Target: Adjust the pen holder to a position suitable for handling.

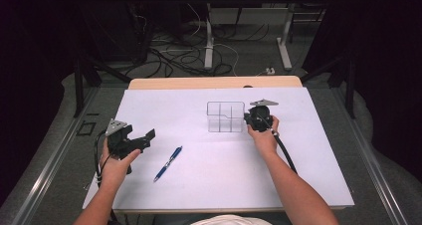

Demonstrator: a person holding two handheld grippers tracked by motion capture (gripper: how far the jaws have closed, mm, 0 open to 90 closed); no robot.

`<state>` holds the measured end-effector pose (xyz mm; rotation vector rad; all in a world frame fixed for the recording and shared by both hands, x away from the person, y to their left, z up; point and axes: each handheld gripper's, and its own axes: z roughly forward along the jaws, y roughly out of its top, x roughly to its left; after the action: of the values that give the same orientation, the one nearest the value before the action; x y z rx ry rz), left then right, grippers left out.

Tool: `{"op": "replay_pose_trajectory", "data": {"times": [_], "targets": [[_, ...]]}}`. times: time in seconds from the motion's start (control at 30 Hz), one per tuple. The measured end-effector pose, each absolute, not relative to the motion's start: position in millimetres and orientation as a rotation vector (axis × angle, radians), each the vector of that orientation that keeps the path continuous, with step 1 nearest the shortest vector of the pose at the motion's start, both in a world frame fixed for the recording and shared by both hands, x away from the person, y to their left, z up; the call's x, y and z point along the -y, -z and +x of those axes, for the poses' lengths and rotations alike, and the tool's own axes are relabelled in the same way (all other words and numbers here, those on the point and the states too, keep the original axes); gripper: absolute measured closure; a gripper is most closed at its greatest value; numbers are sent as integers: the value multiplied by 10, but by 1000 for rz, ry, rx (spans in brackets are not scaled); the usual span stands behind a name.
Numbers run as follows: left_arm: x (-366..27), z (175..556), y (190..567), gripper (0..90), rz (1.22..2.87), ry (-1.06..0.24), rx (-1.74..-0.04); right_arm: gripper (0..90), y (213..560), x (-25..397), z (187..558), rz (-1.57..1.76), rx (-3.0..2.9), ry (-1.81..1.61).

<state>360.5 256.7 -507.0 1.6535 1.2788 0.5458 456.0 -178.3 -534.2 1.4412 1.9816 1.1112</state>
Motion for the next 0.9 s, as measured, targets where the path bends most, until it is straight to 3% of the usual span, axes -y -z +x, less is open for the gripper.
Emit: {"op": "replay_pose_trajectory", "data": {"times": [0.9], "targets": [[-2566,3602,5077,52,1657,-543,-1281,900,5404,1532,4675,1397,-2027,-1159]]}}
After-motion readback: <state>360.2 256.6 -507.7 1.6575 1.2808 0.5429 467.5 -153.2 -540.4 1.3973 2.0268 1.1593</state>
